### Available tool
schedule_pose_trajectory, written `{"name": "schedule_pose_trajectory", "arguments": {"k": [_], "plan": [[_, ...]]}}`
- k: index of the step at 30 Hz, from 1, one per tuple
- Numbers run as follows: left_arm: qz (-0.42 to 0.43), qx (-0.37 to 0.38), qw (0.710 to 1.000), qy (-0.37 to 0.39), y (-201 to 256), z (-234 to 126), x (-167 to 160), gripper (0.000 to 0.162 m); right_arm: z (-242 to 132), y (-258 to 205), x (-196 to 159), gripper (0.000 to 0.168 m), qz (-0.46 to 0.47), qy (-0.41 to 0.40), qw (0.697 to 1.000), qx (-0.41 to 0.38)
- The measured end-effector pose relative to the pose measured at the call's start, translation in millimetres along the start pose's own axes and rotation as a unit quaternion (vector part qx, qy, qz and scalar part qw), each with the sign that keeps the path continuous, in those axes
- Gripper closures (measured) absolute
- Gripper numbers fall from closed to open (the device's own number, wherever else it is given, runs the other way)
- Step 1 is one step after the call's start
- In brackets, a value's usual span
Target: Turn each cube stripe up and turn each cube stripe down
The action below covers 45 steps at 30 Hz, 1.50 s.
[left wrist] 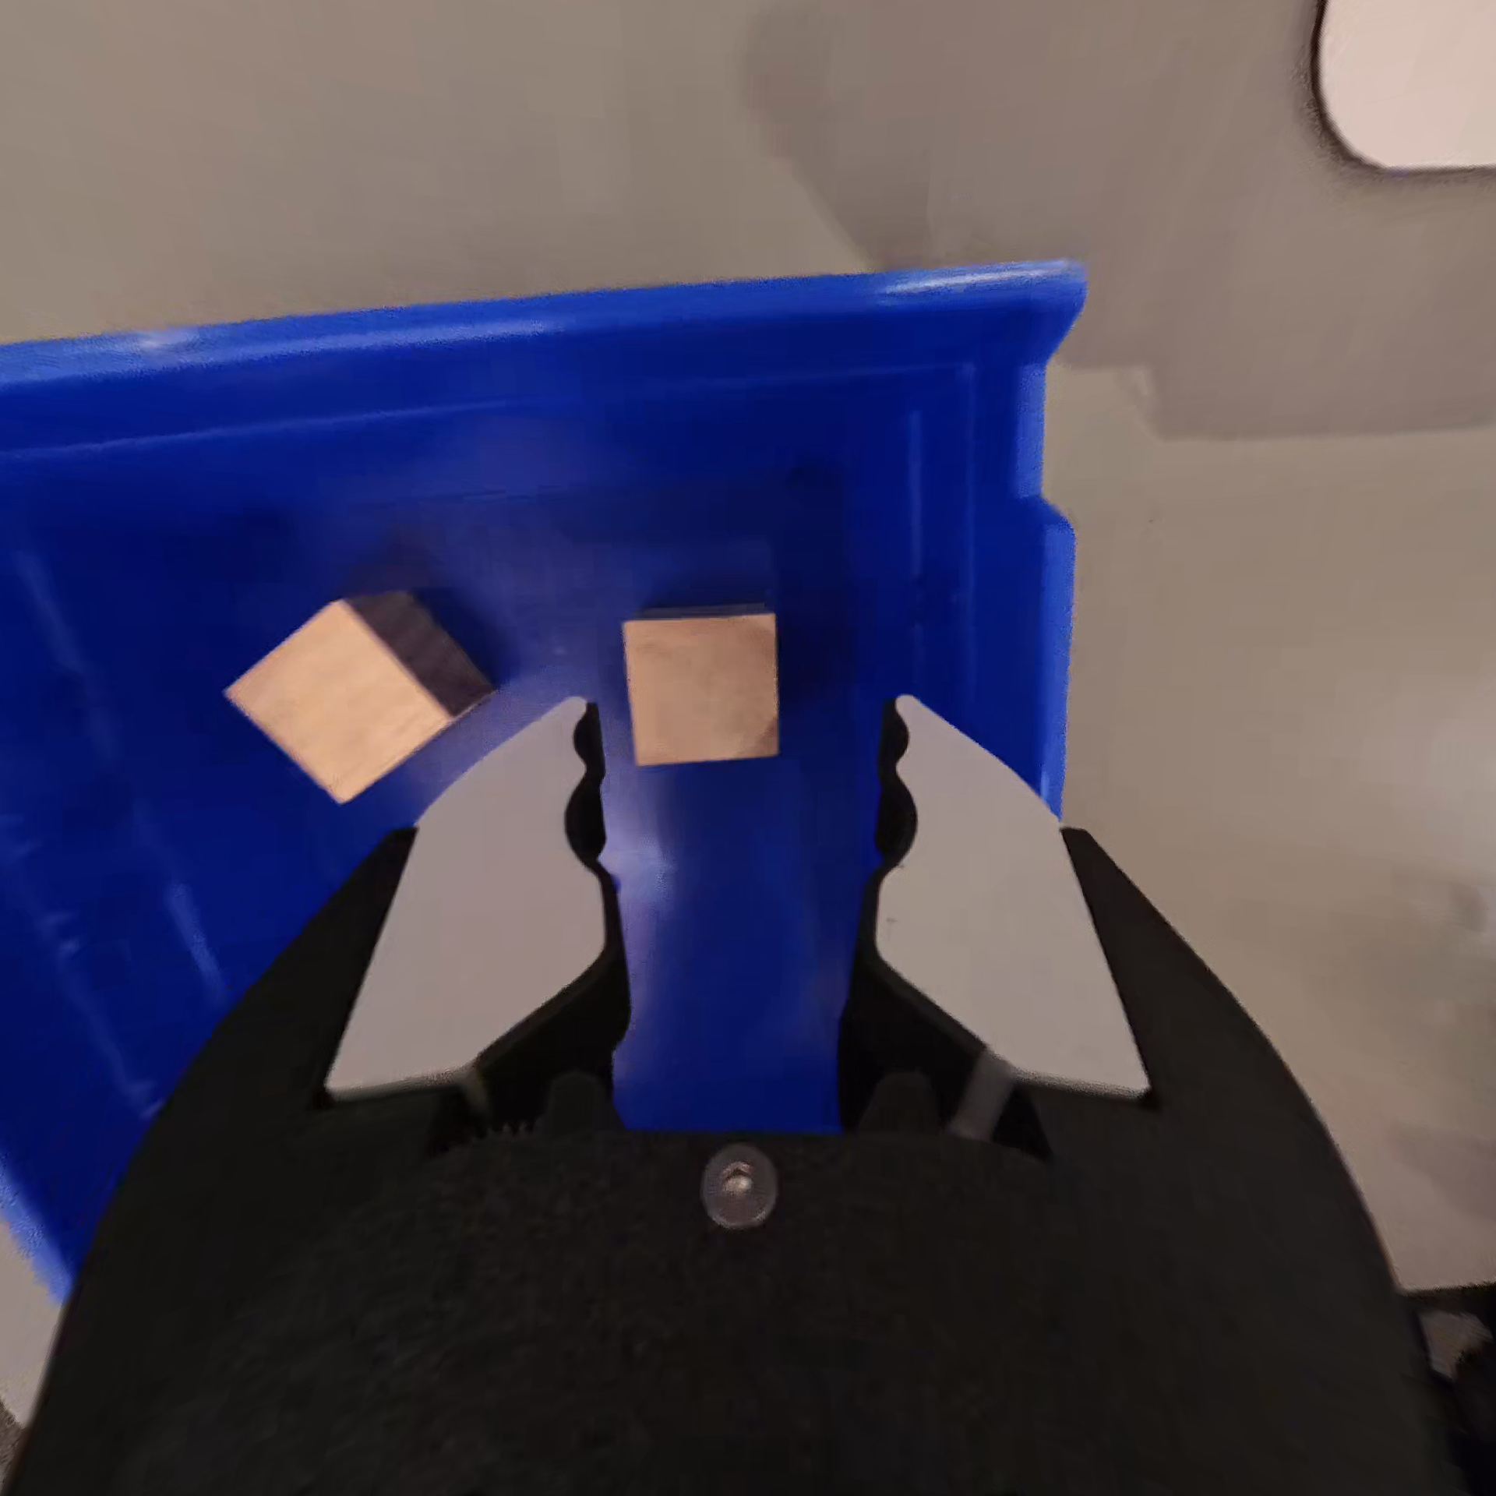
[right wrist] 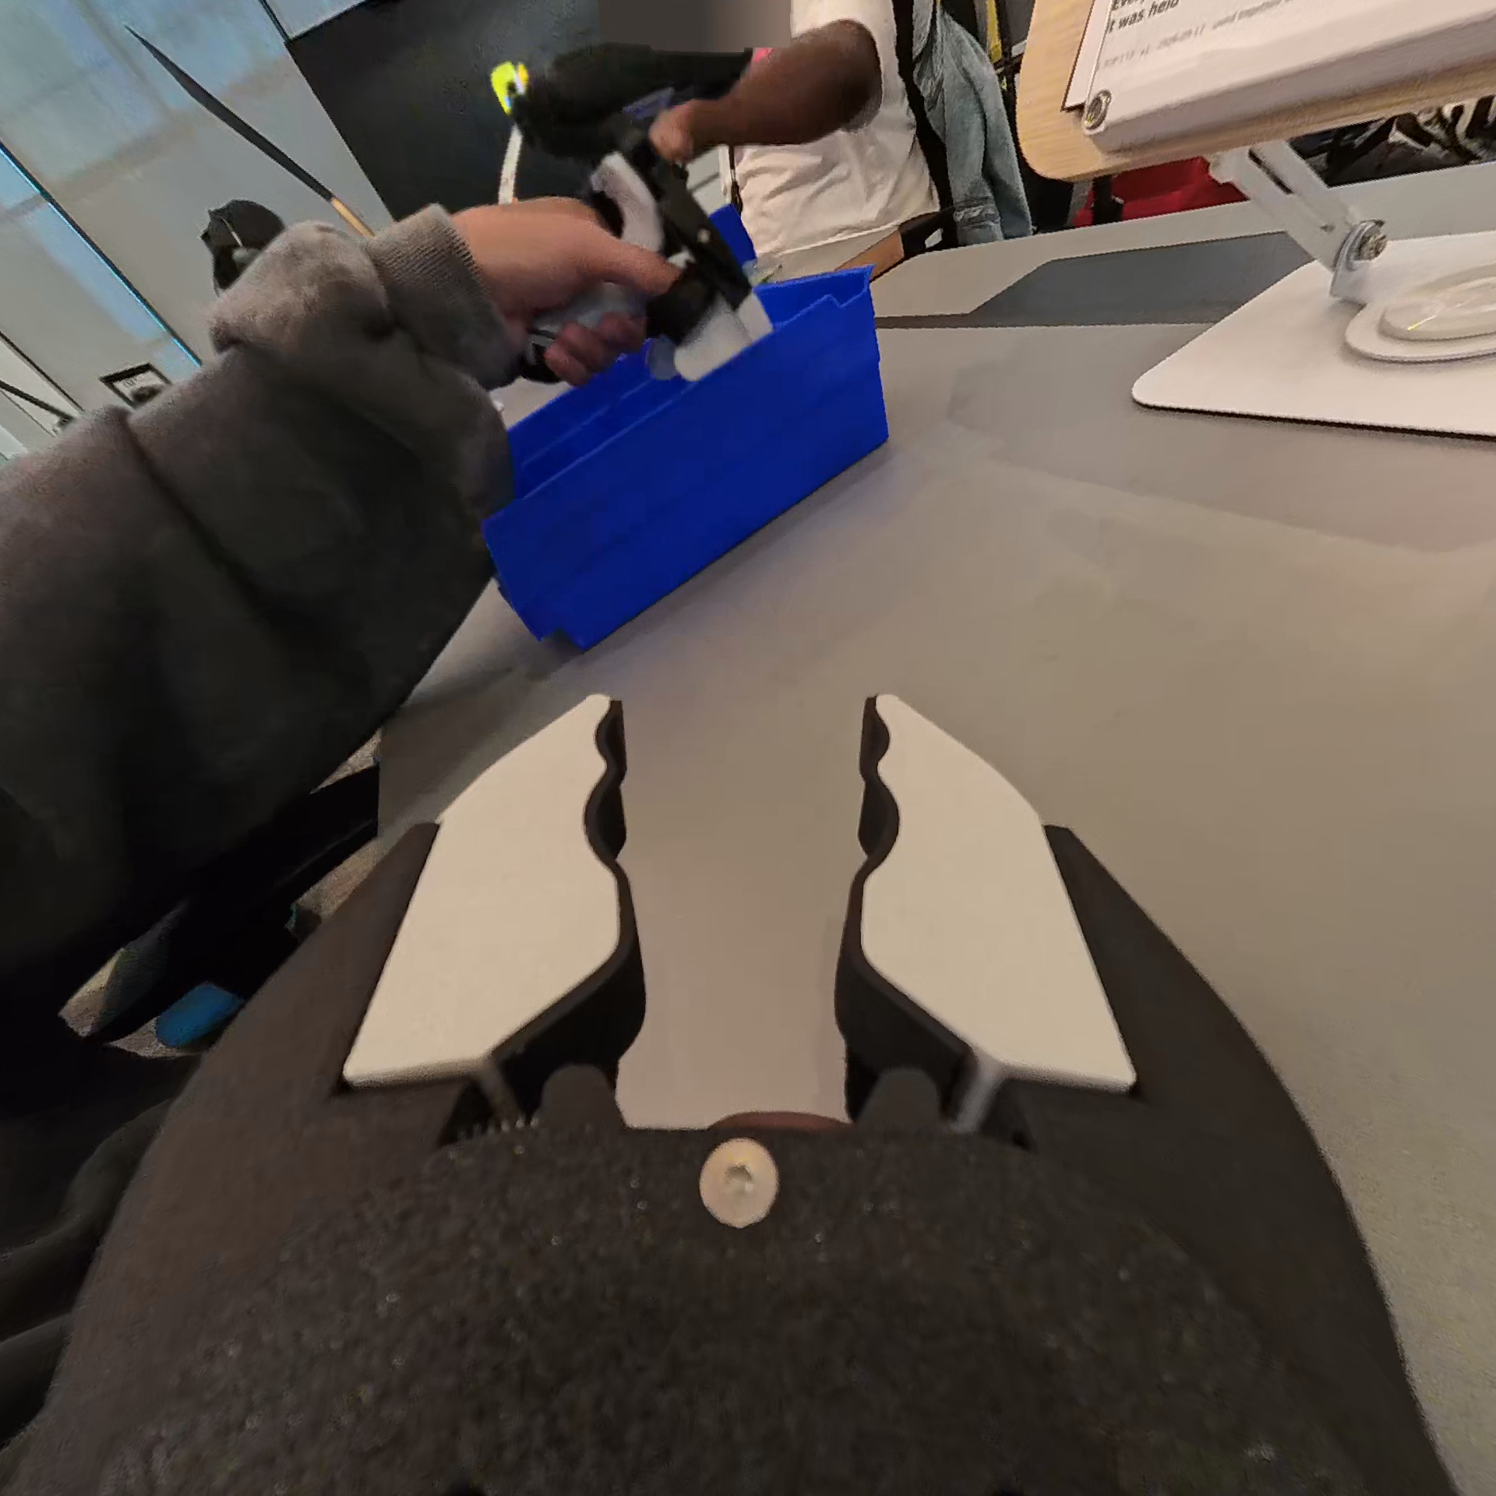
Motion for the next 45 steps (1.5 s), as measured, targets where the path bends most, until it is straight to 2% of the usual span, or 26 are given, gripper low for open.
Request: {"name": "schedule_pose_trajectory", "arguments": {"k": [5, 7, 9, 12, 16, 20, 23, 25, 30, 33, 37, 40, 45], "plan": [[-0.012, 0.042, 0.999, -0.034, 0, 30, 6, 0.101, 0, 2, -3, 0.113, 0.008, -0.009, 1.0, -0.003], [-0.016, 0.048, 0.998, -0.043, -5, 38, 5, 0.109, 0, 2, -3, 0.113, 0.009, -0.01, 1.0, -0.001], [-0.009, 0.04, 0.998, -0.052, -8, 45, 2, 0.117, 0, 1, -3, 0.113, 0.004, -0.014, 1.0, -0.003], [0.005, 0.031, 0.998, -0.05, -16, 43, 1, 0.117, 0, 1, -2, 0.114, 0.005, -0.011, 1.0, -0.003], [0.018, 0.004, 1.0, -0.012, -32, 14, -1, 0.117, -3, 2, 0, 0.115, 0.013, -0.005, 1.0, 0.0], [0.005, -0.09, 0.993, 0.074, -49, -39, -16, 0.118, -11, 6, 7, 0.115, 0.012, 0.006, 1.0, -0.008], [0.002, -0.216, 0.964, 0.155, -46, -69, -34, 0.118, -18, 9, 15, 0.116, 0.03, 0.025, 0.999, -0.007], [0.007, -0.309, 0.935, 0.176, -30, -76, -47, 0.118, -22, 11, 19, 0.115, 0.055, 0.036, 0.998, 0.002], [0.016, -0.486, 0.846, 0.218, 46, -74, -72, 0.118, -20, 8, 21, 0.113, 0.155, 0.048, 0.985, 0.052], [-0.017, -0.524, 0.809, 0.265, 104, -61, -89, 0.118, -8, -3, 18, 0.106, 0.217, 0.046, 0.968, 0.117], [-0.017, -0.593, 0.767, 0.244, 176, -45, -118, 0.118, 6, -15, 11, 0.101, 0.306, 0.049, 0.932, 0.188], [-0.031, -0.644, 0.733, 0.217, 206, -35, -133, 0.118, 11, -16, 7, 0.099, 0.331, 0.051, 0.921, 0.201], [-0.019, -0.65, 0.738, 0.177, 223, -23, -141, 0.118, 11, -7, 4, 0.099, 0.334, 0.05, 0.924, 0.178]]}}
Point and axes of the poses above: each gripper's, where its closed fingertips meet, z out along the fingers, x out of its top, y = z × x across the jaws, the point moved 9 cm from there along -z, back along the fingers, and after that the axes turned 1 degree about z, right-handed, at the moved point
